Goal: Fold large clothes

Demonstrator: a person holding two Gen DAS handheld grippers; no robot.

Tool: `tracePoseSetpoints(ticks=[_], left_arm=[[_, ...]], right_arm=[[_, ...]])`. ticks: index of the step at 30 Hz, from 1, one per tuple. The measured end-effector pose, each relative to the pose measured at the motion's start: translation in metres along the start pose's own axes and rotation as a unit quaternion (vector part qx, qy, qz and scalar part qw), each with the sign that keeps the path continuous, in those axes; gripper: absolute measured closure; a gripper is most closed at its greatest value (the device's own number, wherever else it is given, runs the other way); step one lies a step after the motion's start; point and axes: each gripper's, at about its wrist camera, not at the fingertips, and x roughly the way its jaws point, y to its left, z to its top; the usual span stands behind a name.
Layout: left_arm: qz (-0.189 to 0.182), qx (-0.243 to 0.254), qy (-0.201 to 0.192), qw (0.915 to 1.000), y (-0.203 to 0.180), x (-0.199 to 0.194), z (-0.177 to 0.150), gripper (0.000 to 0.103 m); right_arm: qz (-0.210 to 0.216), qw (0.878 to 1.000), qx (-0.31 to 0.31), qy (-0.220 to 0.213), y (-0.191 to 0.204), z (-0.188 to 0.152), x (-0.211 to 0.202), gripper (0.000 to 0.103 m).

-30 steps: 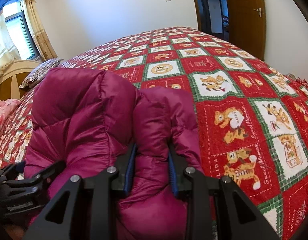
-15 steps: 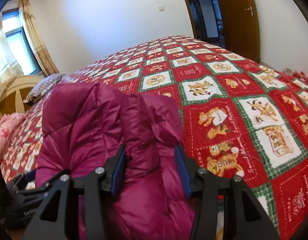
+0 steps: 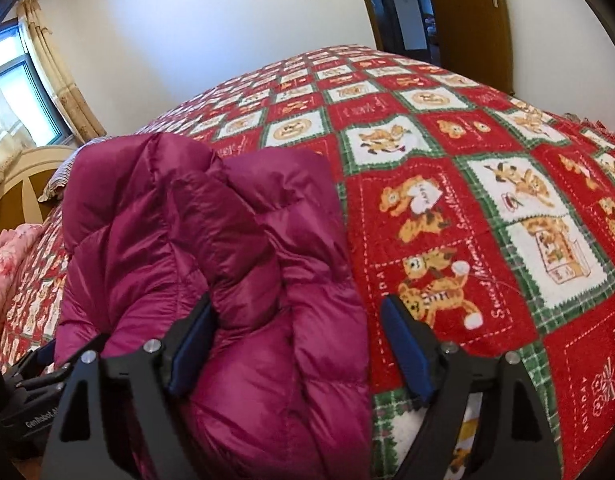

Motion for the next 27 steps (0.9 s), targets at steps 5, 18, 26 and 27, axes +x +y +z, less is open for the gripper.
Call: tracePoseSetpoints(ticks=[5,18,26,27], left_arm=[[-0.006,-0.013,-0.001,0.9999,0.003,0.001,-0.003,0.001],[-0.052,-0.032,0.011,0.9981,0.006,0.005,-0.004,0.001],[-0.095,-0.002,0.013,0.9953,-0.007,0.006,-0.004,0.001],[-0.100,0.001,0.014,0.9949,-0.008,0.006,-0.004,0.002]], right_arm=[[0.009,1.000,0.001,0.004,-0.002,0.000,0.002,0.020],[0.040,0.999,0.007,0.000,-0.006,-0.001,0.003,0.024],[0.063,0.998,0.005,0.015,-0.003,-0.002,0.007,0.034],[0.066,0.998,0.003,0.016,-0.003,-0.001,0.008,0.036]])
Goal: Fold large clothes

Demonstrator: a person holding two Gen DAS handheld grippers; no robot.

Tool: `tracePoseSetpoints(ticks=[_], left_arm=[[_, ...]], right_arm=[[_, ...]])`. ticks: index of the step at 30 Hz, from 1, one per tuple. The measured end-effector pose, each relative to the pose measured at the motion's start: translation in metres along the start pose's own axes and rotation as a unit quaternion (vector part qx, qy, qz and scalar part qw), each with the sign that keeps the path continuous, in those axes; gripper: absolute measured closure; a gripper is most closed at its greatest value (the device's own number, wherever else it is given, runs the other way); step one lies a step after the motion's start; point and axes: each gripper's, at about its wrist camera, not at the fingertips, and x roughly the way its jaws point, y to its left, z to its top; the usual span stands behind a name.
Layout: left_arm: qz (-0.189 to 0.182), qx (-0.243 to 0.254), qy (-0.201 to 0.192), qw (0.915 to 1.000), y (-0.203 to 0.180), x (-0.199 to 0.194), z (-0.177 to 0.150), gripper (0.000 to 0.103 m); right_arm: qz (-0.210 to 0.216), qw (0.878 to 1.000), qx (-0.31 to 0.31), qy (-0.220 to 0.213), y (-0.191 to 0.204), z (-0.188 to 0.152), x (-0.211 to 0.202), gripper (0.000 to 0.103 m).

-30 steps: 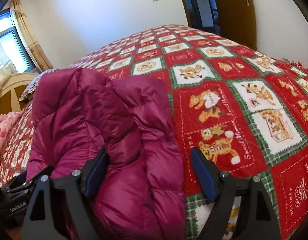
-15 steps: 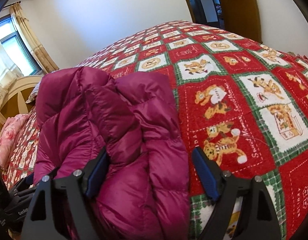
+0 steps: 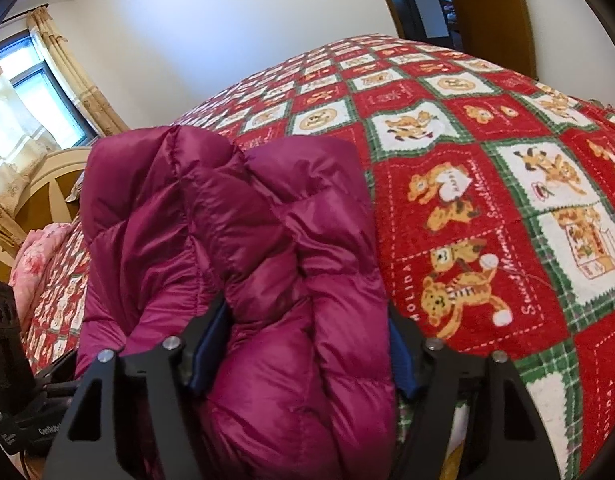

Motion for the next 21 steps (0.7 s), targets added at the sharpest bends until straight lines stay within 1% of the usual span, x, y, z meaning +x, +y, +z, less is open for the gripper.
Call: tracePoseSetpoints(ticks=[1,2,4,6,7,8,9,10,11,14,17,21], left_arm=[[-0.004,0.004,0.000,1.0000,-0.002,0.000,0.000,0.005],[-0.008,0.009,-0.002,0.9999,-0.005,-0.002,-0.001,0.011],[-0.011,0.020,-0.008,0.9997,-0.009,-0.005,-0.003,0.019],[-0.010,0.032,-0.010,0.9994,-0.013,-0.007,-0.004,0.026],[-0.010,0.034,-0.013,0.9993,-0.014,-0.007,-0.004,0.030],[-0.008,0.037,-0.017,0.9991,-0.016,-0.009,-0.005,0.034],[-0.006,0.039,-0.020,0.9990,-0.017,-0.010,-0.005,0.037],[0.000,0.048,-0.026,0.9985,-0.021,-0.013,-0.006,0.043],[0.006,0.055,-0.031,0.9980,-0.023,-0.016,-0.008,0.047],[0.026,0.074,-0.046,0.9958,-0.032,-0.021,-0.010,0.054],[0.038,0.086,-0.052,0.9942,-0.036,-0.025,-0.011,0.058],[0.043,0.092,-0.059,0.9931,-0.037,-0.028,-0.012,0.064]], right_arm=[[0.007,1.000,-0.002,0.002,0.001,0.000,0.001,0.041],[0.012,1.000,-0.003,0.003,0.002,0.000,0.001,0.047],[0.021,1.000,-0.004,0.005,0.003,-0.002,0.001,0.051],[0.026,1.000,-0.005,0.006,0.004,-0.002,0.001,0.059],[0.035,0.999,-0.008,0.006,0.005,-0.003,0.000,0.066],[0.041,0.999,-0.012,0.006,0.007,-0.003,0.000,0.071],[0.041,0.999,-0.015,0.003,0.008,-0.004,-0.001,0.073],[0.041,0.999,-0.020,0.001,0.010,-0.005,-0.002,0.075],[0.042,0.999,-0.025,-0.003,0.013,-0.006,-0.003,0.077],[0.047,0.999,-0.027,-0.006,0.013,-0.008,-0.005,0.080],[0.048,0.998,-0.029,-0.009,0.013,-0.007,-0.005,0.081],[0.050,0.998,-0.030,-0.014,0.013,-0.008,-0.007,0.082]])
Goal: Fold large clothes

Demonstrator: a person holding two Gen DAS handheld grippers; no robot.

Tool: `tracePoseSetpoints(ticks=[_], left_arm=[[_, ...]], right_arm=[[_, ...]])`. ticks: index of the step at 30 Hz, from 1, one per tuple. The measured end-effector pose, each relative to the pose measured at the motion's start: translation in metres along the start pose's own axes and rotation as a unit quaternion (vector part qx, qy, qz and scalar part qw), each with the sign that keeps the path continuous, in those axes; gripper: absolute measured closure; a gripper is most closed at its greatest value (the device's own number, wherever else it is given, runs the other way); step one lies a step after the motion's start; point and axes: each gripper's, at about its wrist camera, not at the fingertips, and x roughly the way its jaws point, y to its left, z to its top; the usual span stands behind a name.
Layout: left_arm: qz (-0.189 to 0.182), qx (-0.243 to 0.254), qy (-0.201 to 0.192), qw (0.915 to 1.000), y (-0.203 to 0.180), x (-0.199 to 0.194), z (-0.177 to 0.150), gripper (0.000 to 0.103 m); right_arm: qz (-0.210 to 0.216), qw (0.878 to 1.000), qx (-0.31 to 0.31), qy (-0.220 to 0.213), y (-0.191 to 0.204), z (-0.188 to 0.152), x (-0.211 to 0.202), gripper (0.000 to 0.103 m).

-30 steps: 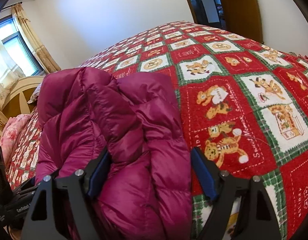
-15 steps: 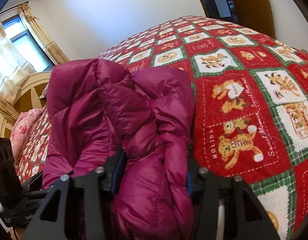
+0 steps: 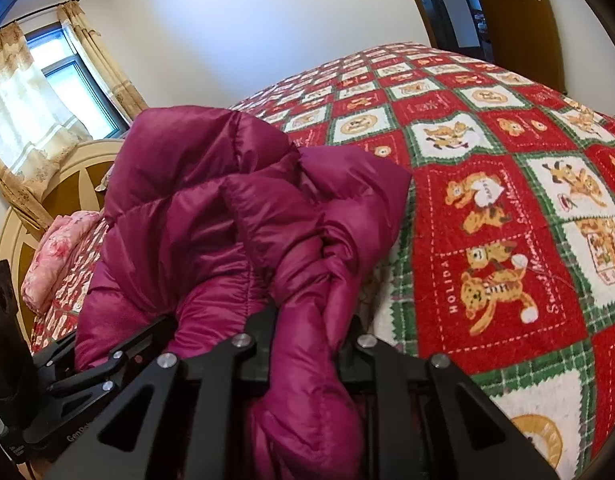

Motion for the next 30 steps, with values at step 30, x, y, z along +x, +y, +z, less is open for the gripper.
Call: tracePoseSetpoints(ticks=[30], left_arm=[[0.063,-0.013,-0.066,0.9957,0.051,-0.114,-0.020,0.076]], right_arm=[[0.101,0.993,-0.049,-0.025,0.090,-0.012,-0.034,0.084]])
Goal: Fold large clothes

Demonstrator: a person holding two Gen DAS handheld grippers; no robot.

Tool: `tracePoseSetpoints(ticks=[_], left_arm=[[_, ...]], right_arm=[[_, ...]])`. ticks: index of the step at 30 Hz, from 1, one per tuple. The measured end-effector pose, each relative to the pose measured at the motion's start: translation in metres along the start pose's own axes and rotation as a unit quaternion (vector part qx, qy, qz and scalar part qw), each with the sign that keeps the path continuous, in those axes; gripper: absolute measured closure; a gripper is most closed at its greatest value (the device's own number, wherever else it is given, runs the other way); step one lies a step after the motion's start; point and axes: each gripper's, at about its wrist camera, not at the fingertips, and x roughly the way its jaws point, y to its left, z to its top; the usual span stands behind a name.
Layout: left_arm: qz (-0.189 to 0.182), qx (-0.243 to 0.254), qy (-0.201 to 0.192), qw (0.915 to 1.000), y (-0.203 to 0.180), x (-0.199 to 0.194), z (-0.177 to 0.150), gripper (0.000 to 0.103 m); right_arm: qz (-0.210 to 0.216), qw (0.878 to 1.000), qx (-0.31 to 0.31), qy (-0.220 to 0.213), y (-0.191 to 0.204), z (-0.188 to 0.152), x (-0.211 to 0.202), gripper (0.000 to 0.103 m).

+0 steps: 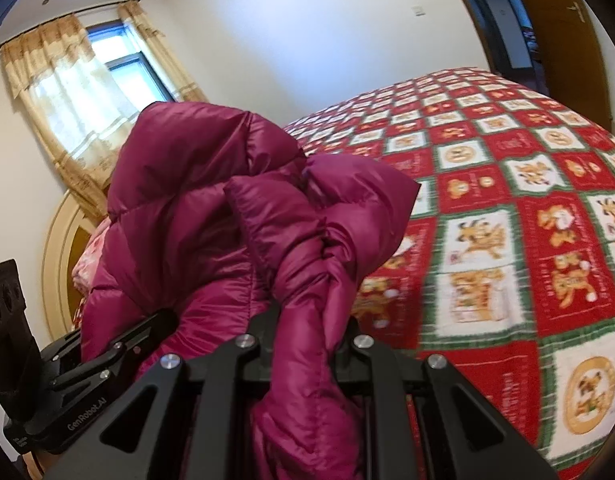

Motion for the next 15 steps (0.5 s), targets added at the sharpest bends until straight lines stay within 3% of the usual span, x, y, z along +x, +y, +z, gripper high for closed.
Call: tracePoseSetpoints(ticks=[15], left_arm=[[0.048,-0.058,-0.001,0.9971,0.067,-0.029,-0.021,0.076]], right_arm=[[0.032,0.998,-0.048,0.033,0.067,-0.012,0.042,0.084]])
